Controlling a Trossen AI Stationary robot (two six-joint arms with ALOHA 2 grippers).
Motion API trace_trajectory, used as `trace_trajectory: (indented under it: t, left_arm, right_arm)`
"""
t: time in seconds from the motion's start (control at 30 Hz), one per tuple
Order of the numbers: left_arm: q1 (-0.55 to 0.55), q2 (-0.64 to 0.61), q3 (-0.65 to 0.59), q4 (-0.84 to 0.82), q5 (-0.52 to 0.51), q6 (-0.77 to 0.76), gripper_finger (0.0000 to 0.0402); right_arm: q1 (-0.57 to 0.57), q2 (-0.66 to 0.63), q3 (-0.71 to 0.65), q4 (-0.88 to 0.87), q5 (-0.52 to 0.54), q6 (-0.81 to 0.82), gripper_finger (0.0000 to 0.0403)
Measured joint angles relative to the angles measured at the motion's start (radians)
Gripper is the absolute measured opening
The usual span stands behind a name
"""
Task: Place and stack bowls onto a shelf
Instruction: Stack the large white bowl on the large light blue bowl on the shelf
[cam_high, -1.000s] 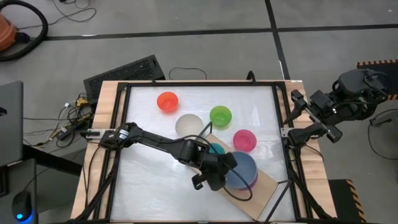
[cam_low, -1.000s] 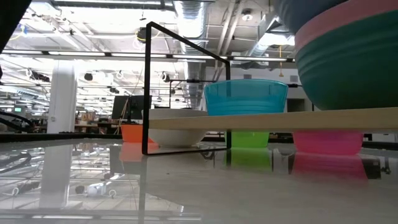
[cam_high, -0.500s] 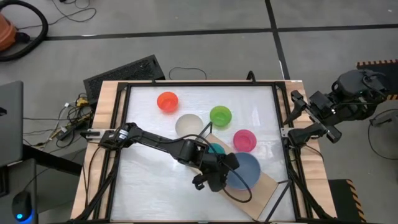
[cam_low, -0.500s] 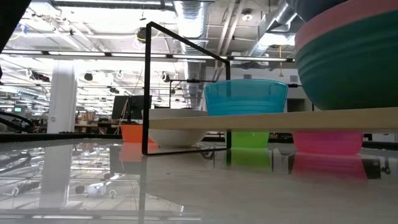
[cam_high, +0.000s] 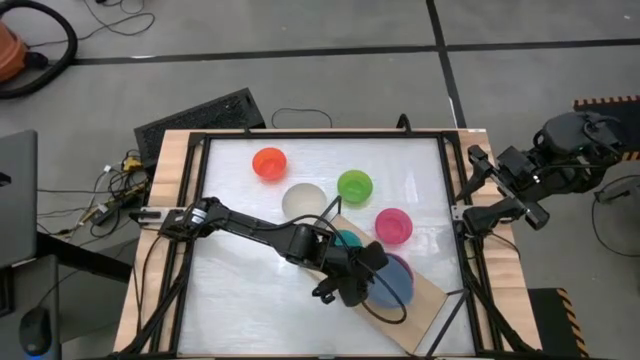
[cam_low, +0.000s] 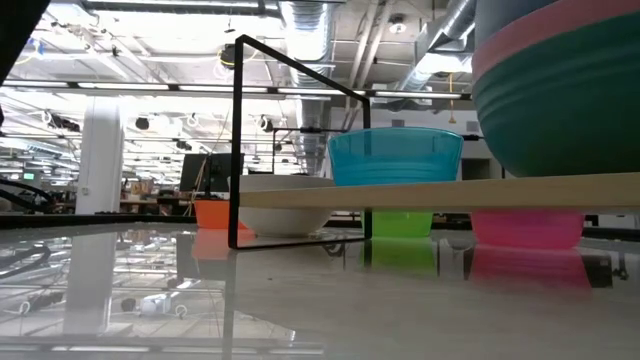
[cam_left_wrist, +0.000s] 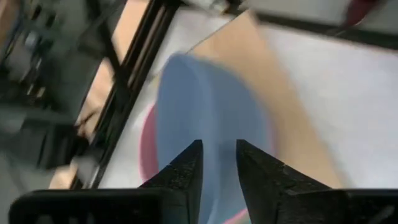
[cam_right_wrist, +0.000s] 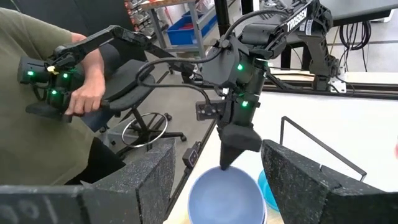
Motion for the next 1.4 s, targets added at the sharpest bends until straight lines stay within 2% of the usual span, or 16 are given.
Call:
trace_trajectory:
  t: [0.1, 0.17, 0.3, 0.47, 0.57, 0.77, 0.87, 1.13, 1.23, 1.4]
  left_arm:
    - [-0.004, -0.001, 0.015, -0.001, -0.119, -0.055, 0.0096]
    - [-0.007, -0.004, 0.037, 0.0, -0.162, -0.091, 0.0097]
    - [-0.007, -0.008, 0.1, -0.005, -0.159, -0.183, 0.0085]
    - [-0.007, -0.02, 0.097, 0.023, -0.162, -0.277, 0.0017]
    - [-0.011, -0.02, 0.091, 0.021, -0.165, -0.402, 0.0004]
    - [-0.036, -0.014, -0.038, 0.165, -0.298, -0.501, 0.0]
    - [-0.047, -0.018, -0.106, 0.267, -0.321, -0.542, 0.0]
    - [-0.072, -0.018, -0.205, 0.368, -0.386, -0.732, 0.0]
    - [-0.083, -0.018, -0.256, 0.442, -0.412, -0.777, 0.0]
    - [-0.094, -0.018, -0.298, 0.473, -0.444, -0.845, 0.0]
  right_arm:
    - [0.0, 0.0, 0.0, 0.0, 0.0, 0.0, 0.0264]
    - [0.0, 0.0, 0.0, 0.0, 0.0, -0.001, 0.0264]
    - [0.0, 0.0, 0.0, 0.0, 0.0, -0.015, 0.0264]
    - [0.0, 0.0, 0.0, -0.001, 0.001, -0.028, 0.0264]
    - [0.0, 0.0, 0.0, -0.006, 0.002, -0.029, 0.0264]
    - [0.0, 0.0, 0.0, -0.032, 0.026, -0.029, 0.0264]
    - [0.0, 0.0, 0.0, -0.032, 0.026, -0.029, 0.0264]
    - [0.0, 0.0, 0.0, -0.034, 0.026, -0.028, 0.0264]
    - [0.0, 0.0, 0.0, -0.041, 0.026, -0.029, 0.0264]
    - [0.0, 0.0, 0.0, -0.046, 0.026, -0.029, 0.0264]
